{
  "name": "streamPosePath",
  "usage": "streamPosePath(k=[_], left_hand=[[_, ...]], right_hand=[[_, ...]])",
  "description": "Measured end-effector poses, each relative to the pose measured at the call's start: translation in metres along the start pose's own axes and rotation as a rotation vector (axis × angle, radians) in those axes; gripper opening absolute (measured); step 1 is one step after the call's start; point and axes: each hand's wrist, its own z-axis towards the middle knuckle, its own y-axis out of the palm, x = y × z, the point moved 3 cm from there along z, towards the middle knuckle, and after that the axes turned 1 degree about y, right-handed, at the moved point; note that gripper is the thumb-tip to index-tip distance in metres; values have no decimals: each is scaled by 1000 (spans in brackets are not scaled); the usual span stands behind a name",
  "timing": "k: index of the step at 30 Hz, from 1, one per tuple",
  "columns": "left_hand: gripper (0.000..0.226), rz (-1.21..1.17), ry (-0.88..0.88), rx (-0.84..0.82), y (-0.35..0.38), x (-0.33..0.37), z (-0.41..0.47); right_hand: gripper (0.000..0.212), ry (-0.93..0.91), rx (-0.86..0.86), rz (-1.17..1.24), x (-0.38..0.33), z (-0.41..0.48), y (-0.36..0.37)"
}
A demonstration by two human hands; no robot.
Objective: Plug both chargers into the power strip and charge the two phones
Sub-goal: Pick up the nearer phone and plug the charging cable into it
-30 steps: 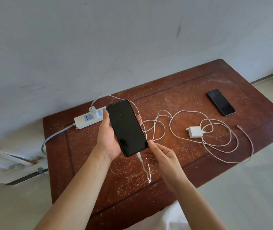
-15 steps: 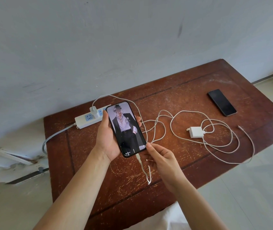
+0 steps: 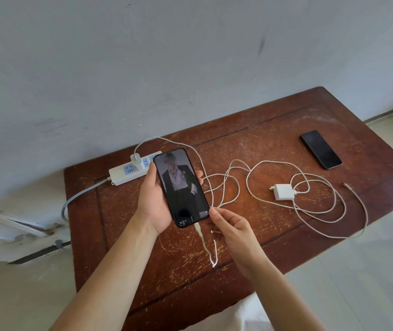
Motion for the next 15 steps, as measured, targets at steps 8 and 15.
streamPosePath(k=[8,15], left_hand=[[48,-77,29,18,-3,4,-6],[50,12,-30,28,-16,-1,-5]], right_hand=[[23,-8,6,-6,5,3,-2],[23,10,11,-36,13,12,-6]])
